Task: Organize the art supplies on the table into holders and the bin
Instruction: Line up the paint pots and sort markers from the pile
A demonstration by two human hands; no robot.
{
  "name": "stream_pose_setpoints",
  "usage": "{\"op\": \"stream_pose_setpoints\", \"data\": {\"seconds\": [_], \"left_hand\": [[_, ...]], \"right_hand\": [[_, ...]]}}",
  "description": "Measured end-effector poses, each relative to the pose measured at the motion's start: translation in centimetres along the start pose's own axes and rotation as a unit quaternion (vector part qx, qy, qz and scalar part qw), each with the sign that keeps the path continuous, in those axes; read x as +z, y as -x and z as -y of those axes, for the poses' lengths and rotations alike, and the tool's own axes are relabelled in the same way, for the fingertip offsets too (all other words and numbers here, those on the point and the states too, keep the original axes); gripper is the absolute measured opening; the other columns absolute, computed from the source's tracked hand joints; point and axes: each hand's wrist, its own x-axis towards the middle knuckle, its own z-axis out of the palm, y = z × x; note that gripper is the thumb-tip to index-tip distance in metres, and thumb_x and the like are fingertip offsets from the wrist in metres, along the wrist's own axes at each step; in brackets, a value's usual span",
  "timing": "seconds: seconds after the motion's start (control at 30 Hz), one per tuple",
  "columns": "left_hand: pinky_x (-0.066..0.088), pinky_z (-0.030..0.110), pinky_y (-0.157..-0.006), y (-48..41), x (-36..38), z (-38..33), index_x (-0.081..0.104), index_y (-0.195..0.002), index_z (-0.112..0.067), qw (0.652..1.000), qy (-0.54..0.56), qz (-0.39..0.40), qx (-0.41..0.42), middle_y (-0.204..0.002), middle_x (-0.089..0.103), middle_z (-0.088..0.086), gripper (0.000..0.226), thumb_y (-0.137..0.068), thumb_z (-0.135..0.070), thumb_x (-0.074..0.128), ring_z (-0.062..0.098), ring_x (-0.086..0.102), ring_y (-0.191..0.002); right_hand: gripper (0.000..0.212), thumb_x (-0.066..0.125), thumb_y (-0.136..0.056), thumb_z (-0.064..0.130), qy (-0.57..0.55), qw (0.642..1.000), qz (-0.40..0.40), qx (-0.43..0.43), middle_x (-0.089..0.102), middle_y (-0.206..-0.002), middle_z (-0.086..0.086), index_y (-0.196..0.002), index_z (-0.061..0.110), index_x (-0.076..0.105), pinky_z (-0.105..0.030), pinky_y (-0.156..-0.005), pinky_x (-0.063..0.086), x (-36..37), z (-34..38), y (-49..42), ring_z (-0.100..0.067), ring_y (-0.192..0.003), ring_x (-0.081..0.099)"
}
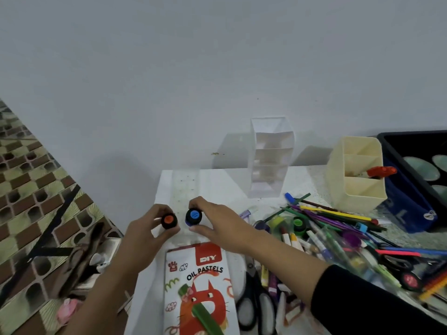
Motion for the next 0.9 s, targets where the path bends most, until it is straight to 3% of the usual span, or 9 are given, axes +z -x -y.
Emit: {"op": "stream_pose_setpoints", "data": {"seconds": [0.13, 0.23, 0.37, 0.53, 0.6, 0.7, 0.9], "left_hand": [[0.052, 0.011, -0.085, -0.5, 0.8, 0.3, 0.058, -0.104, -0.032, 1.0, 0.017, 0.013, 0.019, -0.101, 0.068, -0.026, 0.028, -0.085, -0.024, 0.076, -0.006, 0.065, -0.099], [0.055, 0.02, -0.09, -1.3, 1.6, -0.2, 0.058, -0.106, -0.03, 0.999, 0.034, 0.02, 0.029, -0.103, 0.069, -0.02, 0.03, -0.084, -0.027, 0.078, 0.003, 0.068, -0.101], [0.05, 0.019, -0.089, -2.2, 2.9, -1.3, 0.058, -0.107, -0.035, 0.998, 0.037, 0.047, 0.036, -0.105, 0.069, -0.025, 0.031, -0.083, -0.035, 0.079, -0.005, 0.065, -0.103], [0.044, 0.012, -0.079, -2.5, 4.0, -1.9, 0.059, -0.107, -0.038, 0.997, 0.022, 0.061, 0.048, -0.102, 0.067, -0.03, 0.033, -0.081, -0.046, 0.078, -0.01, 0.061, -0.1], [0.045, 0.015, -0.079, -2.5, 4.2, -1.9, 0.059, -0.108, -0.043, 0.996, 0.015, 0.061, 0.055, -0.106, 0.067, -0.027, 0.036, -0.078, -0.051, 0.078, -0.006, 0.062, -0.101], [0.049, 0.019, -0.078, -2.6, 4.1, -1.8, 0.059, -0.109, -0.047, 0.996, 0.017, 0.074, 0.056, -0.109, 0.066, -0.023, 0.042, -0.074, -0.059, 0.078, 0.001, 0.064, -0.102], [0.05, 0.014, -0.063, -2.8, 4.1, -1.8, 0.072, -0.099, -0.044, 0.994, 0.036, 0.098, 0.023, -0.089, 0.068, -0.025, 0.041, -0.064, -0.066, 0.072, -0.001, 0.066, -0.085]], "right_hand": [[0.03, 0.057, -0.099, 0.03, 0.069, 0.997, 0.029, 0.002, 0.061, -0.101, -0.004, -0.123, 0.023, 0.04, -0.038, -0.072, 0.046, 1.1, -0.6, -0.6, -0.022, -0.084, 0.057], [0.03, 0.056, -0.099, 0.029, 0.047, 0.998, 0.019, 0.021, 0.055, -0.099, 0.002, -0.123, 0.024, 0.039, -0.037, -0.073, 0.046, 0.8, -1.6, 0.2, -0.018, -0.087, 0.053], [0.027, 0.065, -0.094, 0.028, 0.04, 0.998, -0.007, 0.038, 0.057, -0.109, 0.004, -0.115, 0.021, 0.051, -0.035, -0.084, 0.048, -0.6, -2.9, 1.4, -0.013, -0.095, 0.055], [0.032, 0.066, -0.085, 0.018, 0.044, 0.997, -0.032, 0.047, 0.059, -0.109, 0.007, -0.117, 0.015, 0.064, -0.013, -0.084, 0.039, -1.5, -3.7, 2.5, -0.003, -0.096, 0.051], [0.03, 0.064, -0.087, 0.018, 0.052, 0.998, -0.023, 0.041, 0.061, -0.112, 0.004, -0.116, 0.012, 0.069, -0.017, -0.087, 0.045, -1.6, -3.7, 2.6, -0.006, -0.098, 0.055], [0.021, 0.063, -0.088, 0.019, 0.065, 0.997, -0.01, 0.032, 0.062, -0.111, 0.001, -0.103, 0.01, 0.075, -0.033, -0.087, 0.052, -1.9, -3.5, 2.5, -0.012, -0.097, 0.06], [0.022, 0.067, -0.085, 0.014, 0.077, 0.996, -0.003, 0.042, 0.067, -0.113, 0.002, -0.103, 0.017, 0.08, -0.031, -0.087, 0.053, -2.7, -3.4, 2.1, -0.011, -0.099, 0.062]]}}
